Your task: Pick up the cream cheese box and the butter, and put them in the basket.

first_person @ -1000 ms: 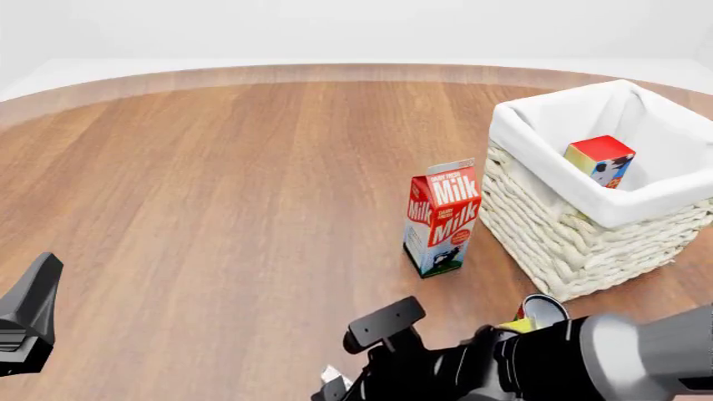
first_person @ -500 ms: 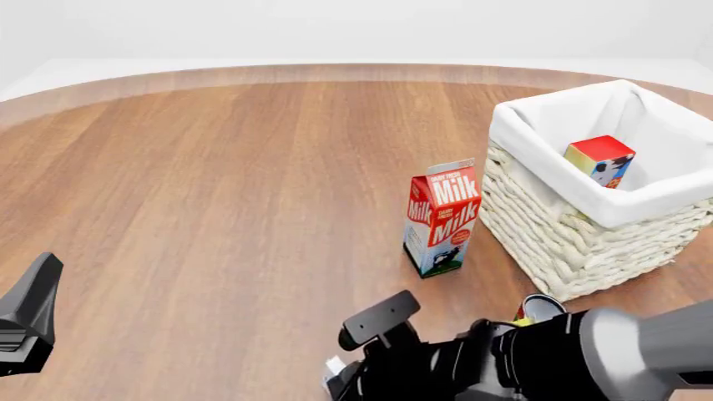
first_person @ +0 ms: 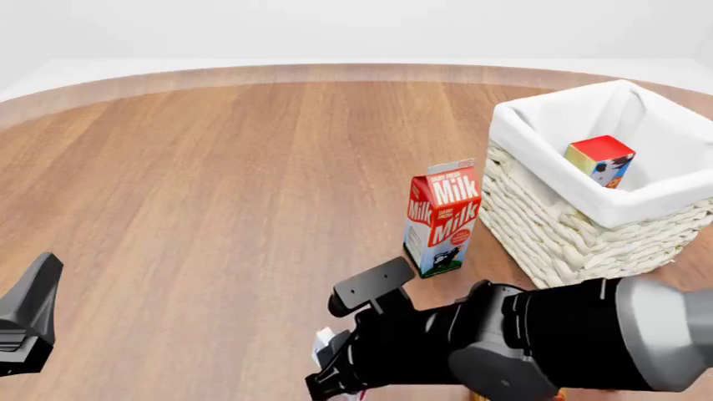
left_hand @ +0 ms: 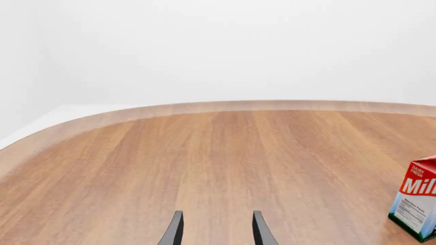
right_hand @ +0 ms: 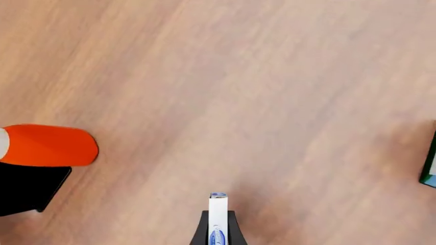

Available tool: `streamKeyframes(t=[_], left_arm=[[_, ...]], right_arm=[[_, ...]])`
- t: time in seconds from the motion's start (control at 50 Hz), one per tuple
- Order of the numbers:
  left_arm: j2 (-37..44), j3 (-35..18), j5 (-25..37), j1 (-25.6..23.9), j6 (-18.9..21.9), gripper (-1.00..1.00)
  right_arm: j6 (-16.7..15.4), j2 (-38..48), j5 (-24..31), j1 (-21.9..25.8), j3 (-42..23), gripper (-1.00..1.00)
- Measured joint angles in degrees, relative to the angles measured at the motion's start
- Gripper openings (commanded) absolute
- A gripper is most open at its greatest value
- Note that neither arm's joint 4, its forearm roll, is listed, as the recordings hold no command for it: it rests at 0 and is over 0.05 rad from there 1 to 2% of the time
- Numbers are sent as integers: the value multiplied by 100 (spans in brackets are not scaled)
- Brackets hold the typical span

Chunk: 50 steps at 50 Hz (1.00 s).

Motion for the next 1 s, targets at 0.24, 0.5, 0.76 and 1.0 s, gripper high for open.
streamKeyframes(t=[0.24, 0.5, 0.76, 1.0], left_arm=[[0, 0, 0, 0, 0, 100], [0, 0, 0, 0, 0, 100], [0, 0, 0, 0, 0, 100], [0, 0, 0, 0, 0, 100]], right_arm=[[-325, -238, 533, -58, -460, -100], [-657, -467, 1021, -83, -901, -100], [-1032, -743, 1664, -50, -1420, -100], [-1373, -952, 2193, -82, -1866, -100]])
